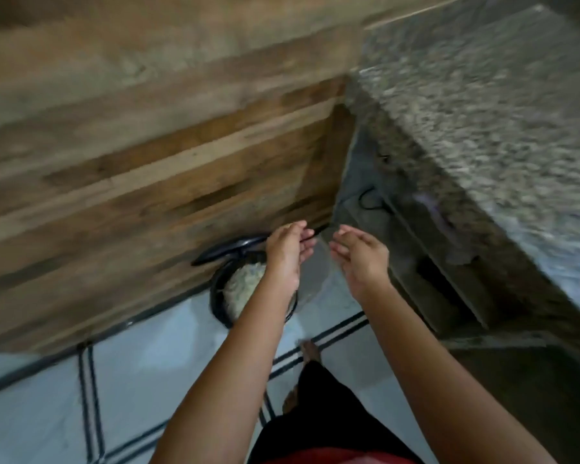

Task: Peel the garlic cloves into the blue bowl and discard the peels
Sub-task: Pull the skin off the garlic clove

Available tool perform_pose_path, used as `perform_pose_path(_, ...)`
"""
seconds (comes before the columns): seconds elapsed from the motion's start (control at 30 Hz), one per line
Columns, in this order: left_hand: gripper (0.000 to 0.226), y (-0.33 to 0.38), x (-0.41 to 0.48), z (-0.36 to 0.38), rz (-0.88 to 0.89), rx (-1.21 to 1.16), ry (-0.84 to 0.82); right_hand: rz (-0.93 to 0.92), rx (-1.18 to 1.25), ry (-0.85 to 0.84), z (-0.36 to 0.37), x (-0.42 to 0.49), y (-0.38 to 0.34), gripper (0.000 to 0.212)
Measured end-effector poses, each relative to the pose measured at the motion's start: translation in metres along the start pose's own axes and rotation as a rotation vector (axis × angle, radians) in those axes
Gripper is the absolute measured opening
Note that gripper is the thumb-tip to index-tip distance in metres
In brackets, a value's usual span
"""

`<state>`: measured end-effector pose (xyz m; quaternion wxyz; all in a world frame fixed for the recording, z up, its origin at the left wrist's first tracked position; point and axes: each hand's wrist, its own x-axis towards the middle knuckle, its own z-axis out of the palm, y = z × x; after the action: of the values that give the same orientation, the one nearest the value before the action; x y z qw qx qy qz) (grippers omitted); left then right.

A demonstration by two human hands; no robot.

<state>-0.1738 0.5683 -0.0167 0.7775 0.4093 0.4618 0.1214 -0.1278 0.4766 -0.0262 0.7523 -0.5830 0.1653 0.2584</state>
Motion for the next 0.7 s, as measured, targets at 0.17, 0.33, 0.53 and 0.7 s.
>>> perform_pose_path(0.17,0.018,-0.019,-0.086,0.137,0.033,0.16,-0.362,-0.253,0.189,0.15,-0.123,-0.048,-0.104,0.01)
perform_pose_path(0.33,0.022,-0.07,-0.166,0.255,0.078,0.244,-0.647,-0.43,0.37,0.293,-0.246,-0.086,-0.17,0.011)
perform_pose_path(0.53,0.017,-0.166,-0.253,0.363,0.036,0.406,-0.912,-0.508,0.319,0.513,-0.405,-0.113,-0.209,0.007)
perform_pose_path(0.7,0.021,-0.23,-0.277,0.412,0.015,0.576,-0.951,-0.422,0.135,0.745,-0.503,-0.11,-0.214,0.018)
